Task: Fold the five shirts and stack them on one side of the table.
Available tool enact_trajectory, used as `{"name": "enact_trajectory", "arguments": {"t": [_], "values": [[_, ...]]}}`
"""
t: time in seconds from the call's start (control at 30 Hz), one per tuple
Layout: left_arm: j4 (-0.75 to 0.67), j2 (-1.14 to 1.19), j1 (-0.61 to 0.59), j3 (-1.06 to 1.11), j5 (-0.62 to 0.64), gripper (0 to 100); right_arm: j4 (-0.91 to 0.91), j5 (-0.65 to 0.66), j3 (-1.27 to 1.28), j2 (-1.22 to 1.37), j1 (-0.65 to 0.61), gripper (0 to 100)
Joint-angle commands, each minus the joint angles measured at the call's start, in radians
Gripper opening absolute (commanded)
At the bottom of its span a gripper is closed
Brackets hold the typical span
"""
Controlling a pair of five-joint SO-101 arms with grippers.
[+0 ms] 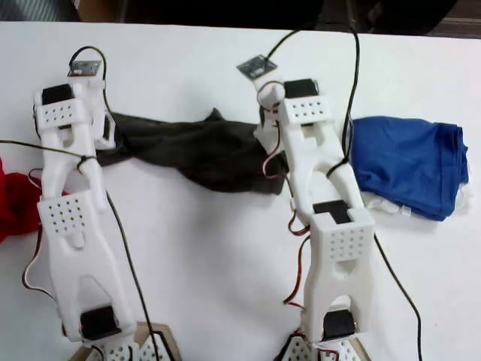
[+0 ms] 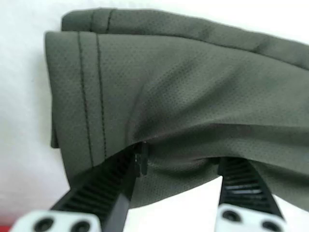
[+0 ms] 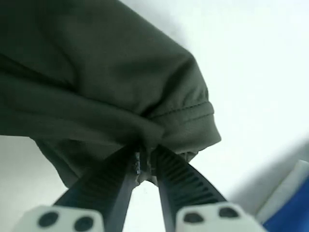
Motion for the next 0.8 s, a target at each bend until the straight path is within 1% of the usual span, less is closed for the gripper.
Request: {"name": "enact_trajectory", "arguments": {"t": [0.0,0.47,0.63,0.77], "values": [[-0.002,0.008,-0.041,-0.015,0.014,26,0.042,-0.006,-0.089,-0.007,-0.002,2.1],[-0.002,0.008,-0.041,-0.015,0.014,26,0.031,-0.006,-0.094,0.074,-0.016,2.8],[-0.002,0.008,-0.041,-0.015,0.014,26,0.038,-0.017,-0.094,0.054,-0.038,13.5],[-0.002,0.008,-0.041,-0.015,0.014,26,0.038,-0.02,-0.094,0.058,-0.062,12.3]]}}
